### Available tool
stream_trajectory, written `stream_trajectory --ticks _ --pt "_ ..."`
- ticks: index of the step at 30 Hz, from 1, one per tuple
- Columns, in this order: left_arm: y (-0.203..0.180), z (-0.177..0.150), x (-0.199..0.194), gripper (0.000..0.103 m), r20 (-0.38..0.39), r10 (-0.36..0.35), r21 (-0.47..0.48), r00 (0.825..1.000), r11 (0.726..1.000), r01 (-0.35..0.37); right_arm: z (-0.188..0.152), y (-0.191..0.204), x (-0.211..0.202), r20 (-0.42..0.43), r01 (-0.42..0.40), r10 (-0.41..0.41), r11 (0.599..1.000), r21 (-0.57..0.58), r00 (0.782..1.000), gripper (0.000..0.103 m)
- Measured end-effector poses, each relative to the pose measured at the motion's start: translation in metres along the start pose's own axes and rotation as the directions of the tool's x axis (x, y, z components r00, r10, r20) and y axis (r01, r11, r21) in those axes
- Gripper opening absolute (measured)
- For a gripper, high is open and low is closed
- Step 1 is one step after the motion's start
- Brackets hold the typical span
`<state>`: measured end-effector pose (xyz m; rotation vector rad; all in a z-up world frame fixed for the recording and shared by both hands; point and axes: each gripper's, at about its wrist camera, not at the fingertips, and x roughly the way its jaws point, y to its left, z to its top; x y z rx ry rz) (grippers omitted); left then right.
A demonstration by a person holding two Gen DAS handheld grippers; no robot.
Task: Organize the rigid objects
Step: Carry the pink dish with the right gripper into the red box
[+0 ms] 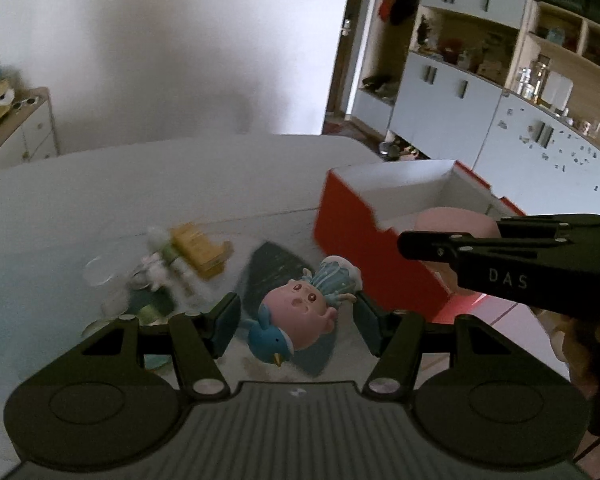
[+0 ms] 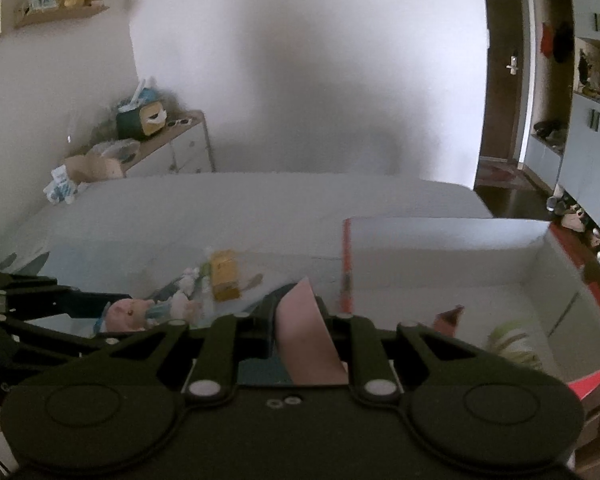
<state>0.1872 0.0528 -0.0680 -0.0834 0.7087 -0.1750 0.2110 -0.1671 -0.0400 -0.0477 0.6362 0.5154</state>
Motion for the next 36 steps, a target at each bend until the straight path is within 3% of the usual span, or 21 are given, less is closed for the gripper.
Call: stream_trajectory --ticks 16,24,36 --pt "-0.102 0.037 0.056 0.061 -0.054 -0.024 0.1 0.998 0.995 0.029 -0.004 -0.12 -0.008 -0.011 0.046 -0.045 0.997 0.061 0.999 0.016" --pt "-0.138 0.047 0.098 0.061 -0.125 -0.005 0.161 0.992 0.987 0.025 0.002 -0.167 0.019 -0.071 0.053 -0.046 0.992 0.111 0.996 0.016" --pt "-0.161 0.054 0.173 0.061 -0.314 0.051 0.204 0.948 0.979 0.015 0.015 -0.198 0.079 -0.208 0.062 -0.042 0.994 0.092 0.977 0.016"
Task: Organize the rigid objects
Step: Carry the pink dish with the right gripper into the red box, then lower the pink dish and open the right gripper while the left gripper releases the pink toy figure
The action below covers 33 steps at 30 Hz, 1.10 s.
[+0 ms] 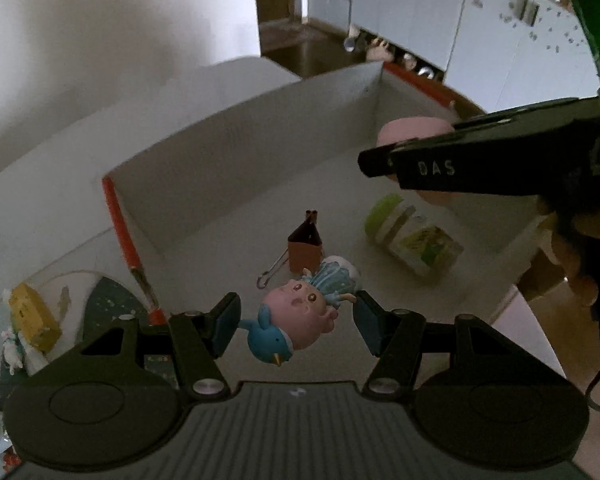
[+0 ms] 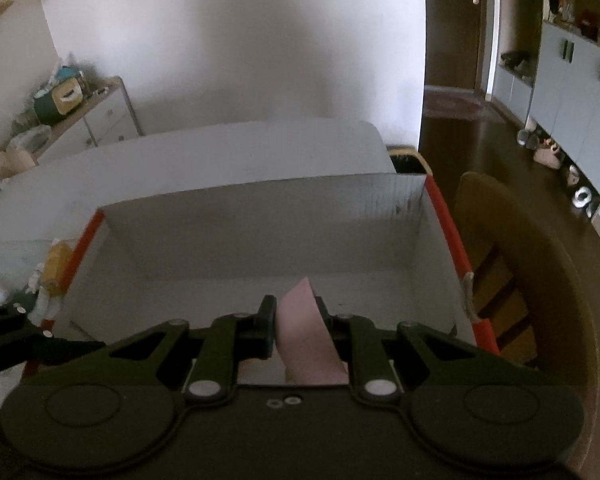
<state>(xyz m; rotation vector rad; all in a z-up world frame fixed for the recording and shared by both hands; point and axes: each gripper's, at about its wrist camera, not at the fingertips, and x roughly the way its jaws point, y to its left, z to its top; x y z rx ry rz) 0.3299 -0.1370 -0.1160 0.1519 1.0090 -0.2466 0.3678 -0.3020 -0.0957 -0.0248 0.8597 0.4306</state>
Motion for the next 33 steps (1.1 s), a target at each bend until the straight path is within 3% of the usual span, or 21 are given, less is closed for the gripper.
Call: stream_trajectory --ticks 8,11,17,25,31,33 --pt "-0.01 0.019 0.025 0.061 -0.083 0.069 0.059 0.994 0.996 -0.064 0.003 0.0 0.016 -0.073 -0.008 0.005 0.999 -0.032 0.997 0.016" --pt "-0.01 0.025 0.031 0.061 -0.115 0.035 0.038 0.993 0.999 -0.03 0.005 -0.004 0.02 -0.091 -0.002 -0.002 0.999 -0.035 0.996 0.016" --pt "-0.013 0.029 0.043 0.061 -0.152 0.043 0.041 0.988 0.998 -0.037 0.005 -0.01 0.026 -0.122 -0.013 0.011 1.0 -0.017 0.992 0.018" --pt "-0.01 0.028 0.058 0.061 -0.239 0.027 0.02 0.971 1.0 -0.023 0.008 -0.014 0.028 -0.159 -0.009 0.007 1.0 -0.013 0.987 0.028" --pt "-0.009 0.03 0.056 0.061 -0.25 0.033 0.016 0.968 0.999 -0.03 0.009 -0.016 0.028 -0.185 -0.008 0.006 1.0 -0.014 0.983 0.042" --pt "-0.008 0.029 0.056 0.065 -0.258 0.037 0.01 0.965 0.999 -0.036 0.01 -0.016 0.026 -0.188 -0.006 0.003 1.0 -0.017 0.982 0.049"
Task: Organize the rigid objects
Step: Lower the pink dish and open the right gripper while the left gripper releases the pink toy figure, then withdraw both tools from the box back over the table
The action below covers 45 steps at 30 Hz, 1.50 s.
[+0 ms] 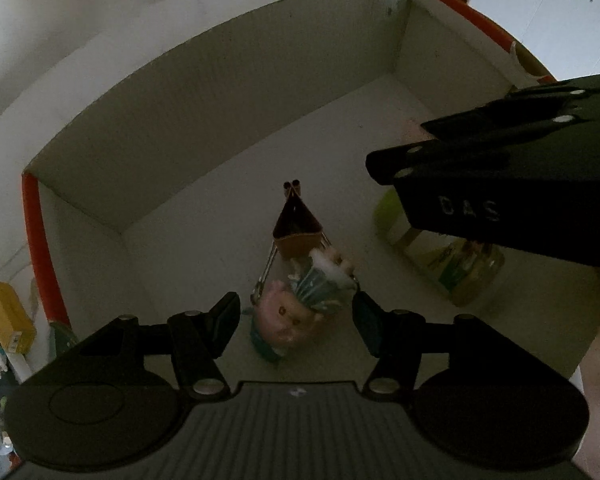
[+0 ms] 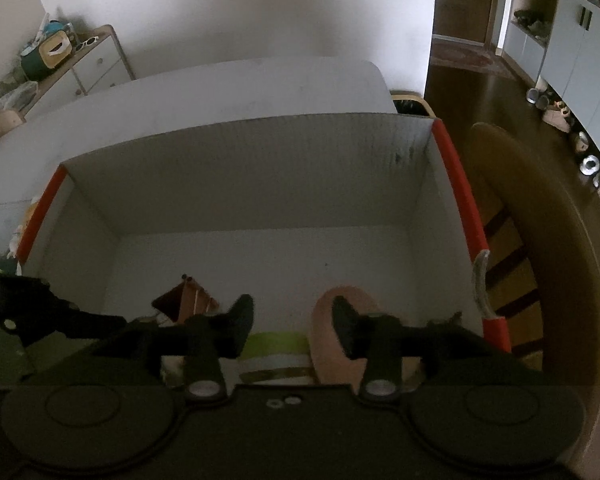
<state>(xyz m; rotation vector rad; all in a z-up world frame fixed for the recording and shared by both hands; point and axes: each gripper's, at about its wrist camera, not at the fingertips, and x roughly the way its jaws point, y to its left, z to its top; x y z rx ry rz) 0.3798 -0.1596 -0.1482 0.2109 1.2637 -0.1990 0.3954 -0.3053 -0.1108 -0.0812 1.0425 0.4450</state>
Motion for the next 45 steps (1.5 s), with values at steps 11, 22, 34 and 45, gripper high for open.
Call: stream_trajectory --ticks 11,22,34,45 --pt "0.009 -0.017 -0.018 0.069 0.059 -0.008 -0.046 0.998 0.999 0.011 -0.003 0.003 -0.019 0.033 -0.007 0.008 0.999 -0.035 0.999 0.078" --pt "0.01 -0.026 -0.062 0.069 0.192 -0.03 -0.088 0.981 0.995 0.047 -0.011 0.004 -0.055 0.11 -0.031 0.033 0.999 -0.027 0.993 0.086" --pt "0.01 -0.054 -0.096 0.069 0.329 -0.053 -0.134 0.943 0.986 0.102 -0.019 0.02 -0.101 0.195 -0.082 0.087 0.996 -0.033 0.977 0.092" --pt "0.04 -0.098 -0.13 0.078 0.43 -0.045 -0.179 0.902 0.975 0.134 -0.041 0.06 -0.139 0.317 -0.069 0.087 0.995 -0.067 0.944 0.099"
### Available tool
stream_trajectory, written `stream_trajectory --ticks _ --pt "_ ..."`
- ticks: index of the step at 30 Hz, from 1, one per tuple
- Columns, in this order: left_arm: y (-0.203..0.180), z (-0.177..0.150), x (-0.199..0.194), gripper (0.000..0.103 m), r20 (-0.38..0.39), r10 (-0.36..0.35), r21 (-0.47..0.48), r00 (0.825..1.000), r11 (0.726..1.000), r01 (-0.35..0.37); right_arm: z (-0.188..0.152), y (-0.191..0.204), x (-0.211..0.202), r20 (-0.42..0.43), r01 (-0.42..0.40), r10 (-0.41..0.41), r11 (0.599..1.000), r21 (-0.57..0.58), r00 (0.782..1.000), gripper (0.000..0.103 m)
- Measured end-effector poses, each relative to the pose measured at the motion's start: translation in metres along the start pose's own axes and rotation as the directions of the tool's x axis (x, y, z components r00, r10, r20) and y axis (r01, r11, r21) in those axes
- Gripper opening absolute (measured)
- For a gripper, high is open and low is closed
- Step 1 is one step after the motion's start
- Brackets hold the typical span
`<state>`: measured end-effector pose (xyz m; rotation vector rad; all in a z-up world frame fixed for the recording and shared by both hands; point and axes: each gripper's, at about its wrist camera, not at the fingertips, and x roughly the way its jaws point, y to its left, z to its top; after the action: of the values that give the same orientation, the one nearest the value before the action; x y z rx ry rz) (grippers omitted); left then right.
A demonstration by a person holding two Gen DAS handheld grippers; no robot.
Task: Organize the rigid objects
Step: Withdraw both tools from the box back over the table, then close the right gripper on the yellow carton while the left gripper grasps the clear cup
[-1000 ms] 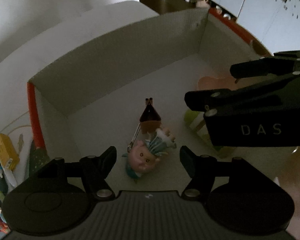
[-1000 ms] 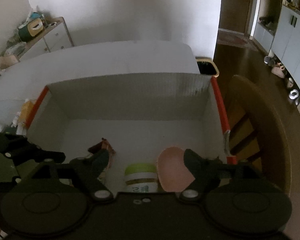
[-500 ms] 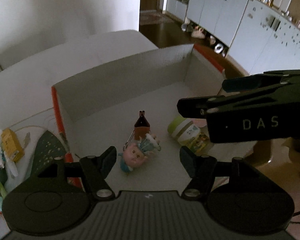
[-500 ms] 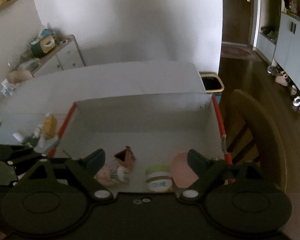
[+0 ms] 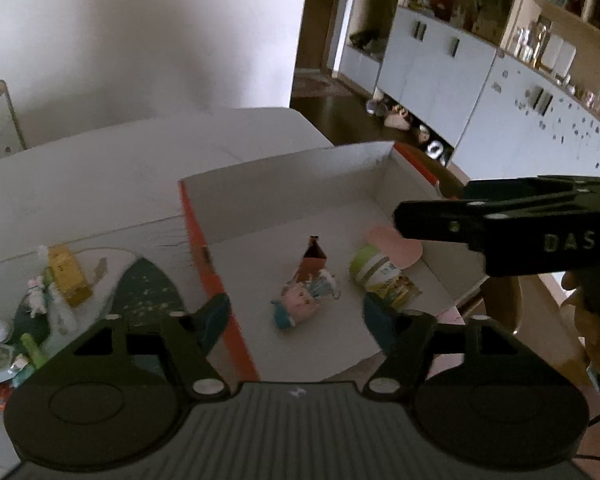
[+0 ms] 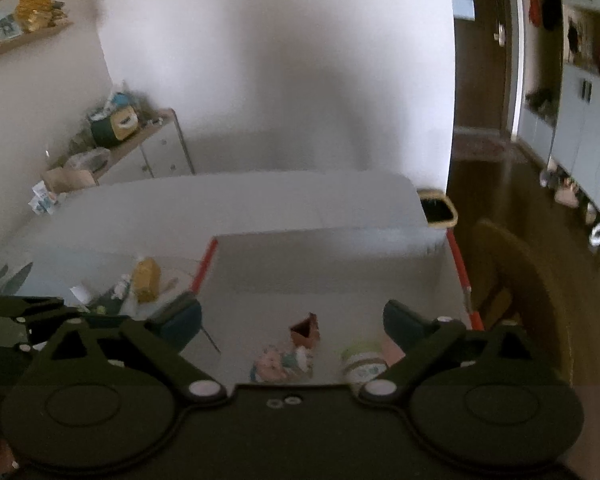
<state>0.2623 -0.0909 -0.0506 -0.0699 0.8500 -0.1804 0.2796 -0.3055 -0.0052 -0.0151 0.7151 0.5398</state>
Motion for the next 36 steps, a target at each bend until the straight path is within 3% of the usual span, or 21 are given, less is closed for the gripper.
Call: stream_trajectory --ticks 11,13,25,28,31,36 --pt "0.052 -0.021 -0.047 0.079 0.096 0.022 -0.043 0.995 0.999 -0.017 -0.01 0.052 -0.023 0.137 -0.041 0.041 0.999 -0.007 0.99 0.103" --pt "0.064 -0.024 -0.054 0.083 0.111 0.023 -0.053 0.994 0.998 -0.017 -0.012 0.063 -0.022 0.142 -0.052 0.052 0.999 -0.007 0.988 0.103" --pt "0.148 -0.048 -0.082 0.087 0.149 0.018 -0.112 0.989 0.994 -0.001 -0.029 0.142 0.001 0.09 -0.111 0.115 0.993 -0.046 0.989 0.103" --pt "0.168 -0.053 -0.085 0.09 0.151 0.023 -0.12 0.988 0.993 -0.005 -0.032 0.158 0.007 0.079 -0.106 0.11 0.993 -0.055 0.991 0.103" --pt "0.189 -0.057 -0.086 0.102 0.15 0.052 -0.136 0.987 0.99 -0.031 -0.034 0.171 0.017 0.065 -0.093 0.096 0.994 -0.053 0.993 0.103" --pt "0.221 -0.061 -0.081 0.102 0.15 0.096 -0.154 0.984 0.985 -0.073 -0.032 0.188 0.037 0.056 -0.056 0.059 0.997 -0.05 0.997 0.103"
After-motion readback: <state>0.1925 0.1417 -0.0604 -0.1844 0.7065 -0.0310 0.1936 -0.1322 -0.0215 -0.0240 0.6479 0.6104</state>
